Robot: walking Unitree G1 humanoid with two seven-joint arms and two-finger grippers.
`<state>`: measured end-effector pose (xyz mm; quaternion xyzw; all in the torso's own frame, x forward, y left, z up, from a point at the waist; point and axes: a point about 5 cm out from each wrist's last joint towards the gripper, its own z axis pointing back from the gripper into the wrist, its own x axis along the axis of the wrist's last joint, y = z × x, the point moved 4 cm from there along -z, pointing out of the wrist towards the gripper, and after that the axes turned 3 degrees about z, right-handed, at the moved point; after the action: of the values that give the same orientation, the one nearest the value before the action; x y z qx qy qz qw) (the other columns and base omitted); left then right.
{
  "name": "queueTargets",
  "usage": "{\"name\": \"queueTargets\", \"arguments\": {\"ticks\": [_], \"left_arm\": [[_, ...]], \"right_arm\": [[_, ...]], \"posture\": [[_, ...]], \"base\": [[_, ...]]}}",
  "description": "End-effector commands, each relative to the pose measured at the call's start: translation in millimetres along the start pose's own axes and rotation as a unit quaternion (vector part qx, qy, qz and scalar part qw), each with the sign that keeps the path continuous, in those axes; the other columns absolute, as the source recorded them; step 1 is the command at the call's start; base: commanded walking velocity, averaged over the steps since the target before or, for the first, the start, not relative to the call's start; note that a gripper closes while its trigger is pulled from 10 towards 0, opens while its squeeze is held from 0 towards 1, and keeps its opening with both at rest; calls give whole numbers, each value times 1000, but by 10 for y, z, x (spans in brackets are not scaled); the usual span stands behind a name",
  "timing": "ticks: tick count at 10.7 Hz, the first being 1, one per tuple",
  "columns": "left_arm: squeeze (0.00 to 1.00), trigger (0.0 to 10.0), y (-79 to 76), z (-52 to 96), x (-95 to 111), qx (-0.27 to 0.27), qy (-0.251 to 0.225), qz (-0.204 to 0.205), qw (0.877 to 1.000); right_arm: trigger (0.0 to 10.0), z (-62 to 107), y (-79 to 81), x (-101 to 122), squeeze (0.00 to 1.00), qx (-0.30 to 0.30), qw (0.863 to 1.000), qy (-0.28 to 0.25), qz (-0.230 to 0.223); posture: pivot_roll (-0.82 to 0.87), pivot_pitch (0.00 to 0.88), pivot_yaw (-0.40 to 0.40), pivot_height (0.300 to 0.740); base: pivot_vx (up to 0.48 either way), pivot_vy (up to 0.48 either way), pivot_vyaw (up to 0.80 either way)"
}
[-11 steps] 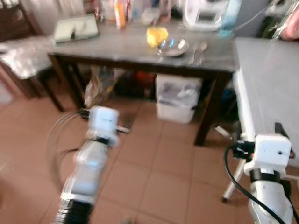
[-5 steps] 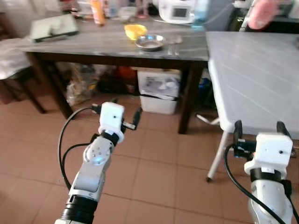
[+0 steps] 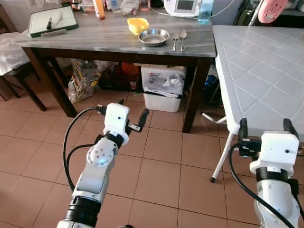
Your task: Setting the table
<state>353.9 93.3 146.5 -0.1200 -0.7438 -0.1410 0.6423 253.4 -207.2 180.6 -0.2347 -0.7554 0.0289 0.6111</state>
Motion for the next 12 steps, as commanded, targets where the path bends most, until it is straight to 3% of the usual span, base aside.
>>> {"name": "queueTargets", "arguments": {"ticks": [1,5,12], "left_arm": [[0,10000,-37,-7,-21,-7,2,3,1000],[0,10000,-44,-24,-32,-11,1,6,1000],[0,10000,-89,-65,-28,-26,0,5,1000]], "right_arm": [[10000,19,-21,47,196,-2,1000,-7,1],[10000,5,14,77,192,5,1000,-12,3],[10000,-1,45,91,204,-4,1000,-13,1]], "posture": [[35,111,42,740],[30,108,38,740],[31,110,56,740]], "base": [[0,-322,0],[0,-341,0],[0,-480,0]]}}
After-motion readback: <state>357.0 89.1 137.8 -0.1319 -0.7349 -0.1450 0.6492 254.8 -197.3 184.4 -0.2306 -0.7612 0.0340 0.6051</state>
